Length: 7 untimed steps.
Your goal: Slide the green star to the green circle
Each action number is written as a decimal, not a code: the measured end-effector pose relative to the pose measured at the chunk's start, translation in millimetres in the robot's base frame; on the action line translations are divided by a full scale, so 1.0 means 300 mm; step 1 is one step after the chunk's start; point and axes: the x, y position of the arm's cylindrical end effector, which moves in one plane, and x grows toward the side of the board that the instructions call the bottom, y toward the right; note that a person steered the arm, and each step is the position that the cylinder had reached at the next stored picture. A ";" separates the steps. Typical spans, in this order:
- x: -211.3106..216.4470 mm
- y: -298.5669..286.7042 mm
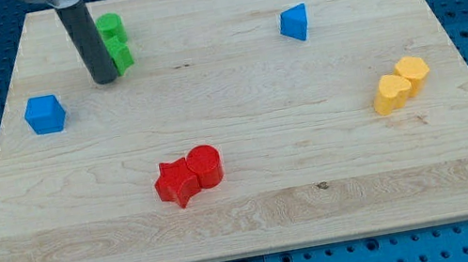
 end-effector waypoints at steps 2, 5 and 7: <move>-0.025 0.151; -0.118 0.105; -0.104 0.048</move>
